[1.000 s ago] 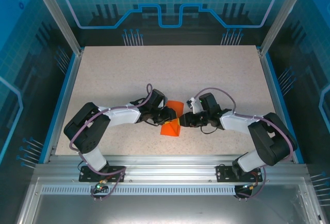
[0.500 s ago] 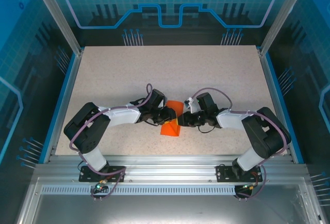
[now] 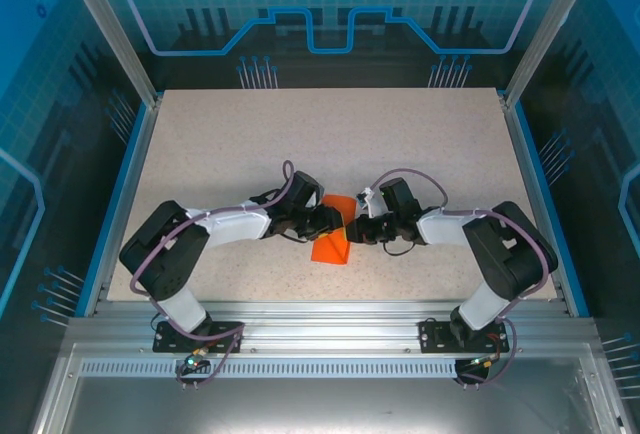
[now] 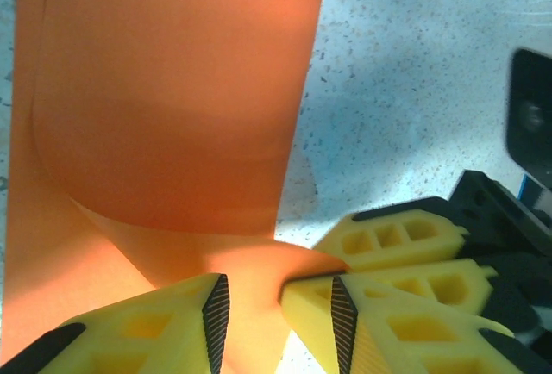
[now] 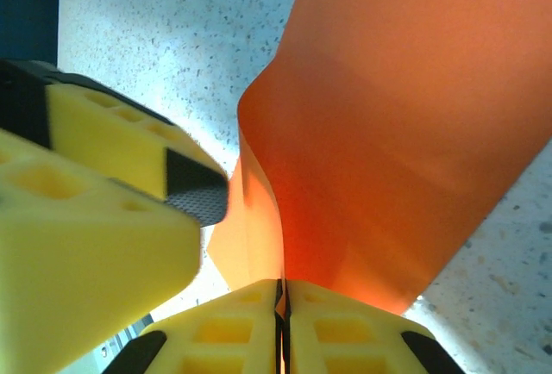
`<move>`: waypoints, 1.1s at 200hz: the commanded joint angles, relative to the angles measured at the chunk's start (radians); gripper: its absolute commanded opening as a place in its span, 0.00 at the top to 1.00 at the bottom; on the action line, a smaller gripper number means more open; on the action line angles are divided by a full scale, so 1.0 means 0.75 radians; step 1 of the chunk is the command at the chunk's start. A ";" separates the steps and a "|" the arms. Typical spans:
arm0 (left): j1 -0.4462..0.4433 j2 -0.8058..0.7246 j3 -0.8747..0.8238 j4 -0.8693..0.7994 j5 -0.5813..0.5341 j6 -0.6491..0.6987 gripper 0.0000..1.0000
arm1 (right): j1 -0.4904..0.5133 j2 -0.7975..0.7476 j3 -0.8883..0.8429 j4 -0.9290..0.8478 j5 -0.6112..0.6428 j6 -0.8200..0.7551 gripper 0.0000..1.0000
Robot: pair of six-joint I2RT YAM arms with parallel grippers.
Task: Fold a paper plane with a square sheet of paper (pick it up from the middle)
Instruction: Fold the triangle a second time at the center of the table.
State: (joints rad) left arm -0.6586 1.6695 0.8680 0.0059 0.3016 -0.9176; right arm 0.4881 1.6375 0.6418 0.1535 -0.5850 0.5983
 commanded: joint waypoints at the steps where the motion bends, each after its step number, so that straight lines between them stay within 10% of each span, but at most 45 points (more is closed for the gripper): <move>1: -0.009 -0.061 -0.021 0.007 0.000 0.005 0.59 | -0.022 0.035 0.041 -0.065 -0.010 -0.046 0.91; 220: -0.021 0.021 -0.008 0.049 0.068 0.009 0.61 | -0.031 0.142 0.139 -0.199 0.038 -0.129 0.89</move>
State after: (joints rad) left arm -0.6659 1.6711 0.8501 0.0360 0.3302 -0.9176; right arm 0.4824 1.7180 0.7177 0.0322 -0.5571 0.5217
